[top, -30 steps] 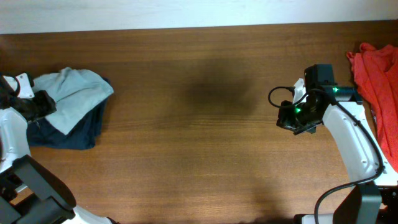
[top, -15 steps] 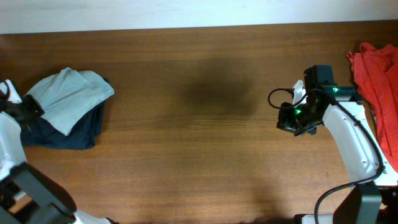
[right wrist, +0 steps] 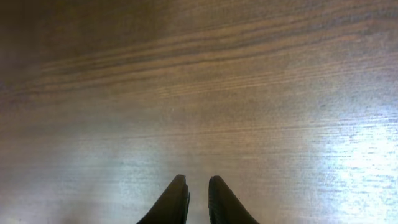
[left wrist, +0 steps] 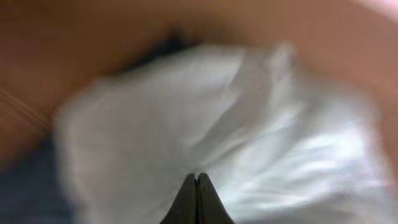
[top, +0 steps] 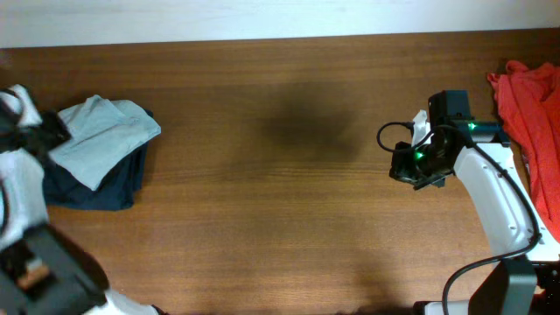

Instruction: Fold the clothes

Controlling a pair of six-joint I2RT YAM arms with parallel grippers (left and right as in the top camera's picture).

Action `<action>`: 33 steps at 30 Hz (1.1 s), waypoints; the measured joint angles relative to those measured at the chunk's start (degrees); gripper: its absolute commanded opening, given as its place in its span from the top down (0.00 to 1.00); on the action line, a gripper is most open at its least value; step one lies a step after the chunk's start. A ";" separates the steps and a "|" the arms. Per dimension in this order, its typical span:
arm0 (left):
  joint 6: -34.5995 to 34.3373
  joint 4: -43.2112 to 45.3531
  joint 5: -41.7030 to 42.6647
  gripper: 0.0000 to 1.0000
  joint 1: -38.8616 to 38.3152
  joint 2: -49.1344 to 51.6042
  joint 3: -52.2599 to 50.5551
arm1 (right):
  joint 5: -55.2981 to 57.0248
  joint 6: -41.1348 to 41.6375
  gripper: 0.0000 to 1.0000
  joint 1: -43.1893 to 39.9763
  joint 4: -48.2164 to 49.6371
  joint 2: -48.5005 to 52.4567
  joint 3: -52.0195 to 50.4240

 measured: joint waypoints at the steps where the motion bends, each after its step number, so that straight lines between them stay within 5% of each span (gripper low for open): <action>1: 0.02 0.22 -0.31 1.00 0.04 3.37 -0.48 | 0.00 0.00 0.82 0.00 -0.42 0.00 0.02; 9: 0.02 0.68 -0.13 1.00 0.61 11.32 -0.07 | -0.02 0.02 0.82 0.00 -2.62 -0.04 0.00; 12: 0.07 -0.96 -0.13 0.82 0.61 9.77 -0.07 | -0.02 0.00 0.82 0.00 -2.93 -0.04 0.02; 14: 0.20 -4.00 0.52 0.63 0.63 6.40 0.00 | -0.02 -0.02 0.82 0.00 -2.99 -0.04 0.00; 16: 0.52 -6.97 2.45 0.57 0.68 0.96 0.37 | -0.02 0.00 0.82 0.00 -2.99 -0.04 0.00; 24: 7.61 -25.16 17.11 0.38 -1.99 -29.33 12.31 | -2.01 -1.84 0.72 -0.09 -2.97 -0.68 2.64; 28: 13.97 -38.97 19.89 0.32 -7.69 -33.83 16.46 | -5.38 -4.98 0.67 -0.09 -2.82 -7.02 9.27; 30: 17.16 -45.62 20.31 0.30 -10.51 -34.14 17.70 | -5.92 -6.21 0.62 -0.09 -2.84 -10.38 11.93; 31: 19.02 -48.70 20.48 0.01 -12.48 -34.45 17.94 | -6.36 -7.02 0.56 -0.09 -2.67 -14.16 14.80; 33: 20.68 -50.27 20.55 0.01 -15.04 -34.99 18.18 | -6.75 -8.07 0.34 -0.09 -2.58 -18.69 17.35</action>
